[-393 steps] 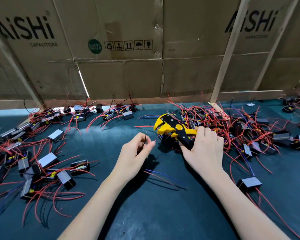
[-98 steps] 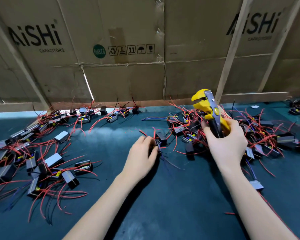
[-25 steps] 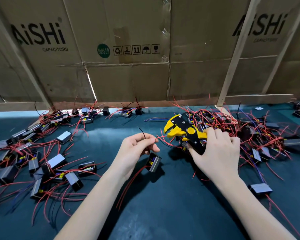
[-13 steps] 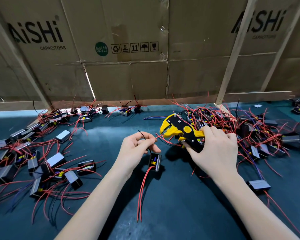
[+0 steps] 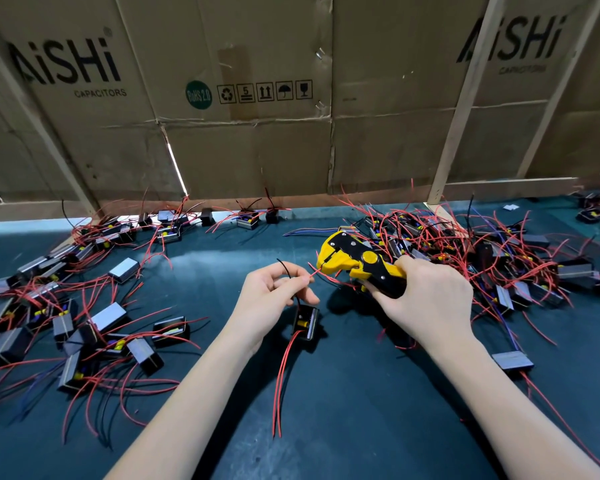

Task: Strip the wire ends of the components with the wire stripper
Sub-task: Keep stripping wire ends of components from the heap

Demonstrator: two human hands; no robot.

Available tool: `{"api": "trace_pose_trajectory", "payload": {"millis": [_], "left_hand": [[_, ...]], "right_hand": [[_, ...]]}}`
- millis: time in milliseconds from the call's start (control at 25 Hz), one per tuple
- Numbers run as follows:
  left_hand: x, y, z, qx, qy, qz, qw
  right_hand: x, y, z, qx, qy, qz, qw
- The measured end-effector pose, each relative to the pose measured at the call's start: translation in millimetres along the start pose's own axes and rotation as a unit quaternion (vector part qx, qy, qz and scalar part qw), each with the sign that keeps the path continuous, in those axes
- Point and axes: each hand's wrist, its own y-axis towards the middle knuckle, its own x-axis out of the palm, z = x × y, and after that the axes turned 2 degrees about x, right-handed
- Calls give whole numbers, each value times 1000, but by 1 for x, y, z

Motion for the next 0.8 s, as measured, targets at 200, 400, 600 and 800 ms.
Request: {"api": "trace_pose_trajectory", "payload": {"millis": [200, 400, 600, 800], "left_hand": [[0, -1, -3, 20, -1, -19, 1000], [2, 0, -5, 24, 37, -30, 999], [14, 0, -3, 31, 36, -32, 998], [17, 2, 1, 9, -13, -76, 997]], "right_hand": [[9, 0, 5, 31, -4, 29, 999], [17, 1, 13, 58, 2, 71, 996], [18, 1, 7, 37, 6, 65, 997], [20, 0, 4, 13, -2, 56, 998]]}}
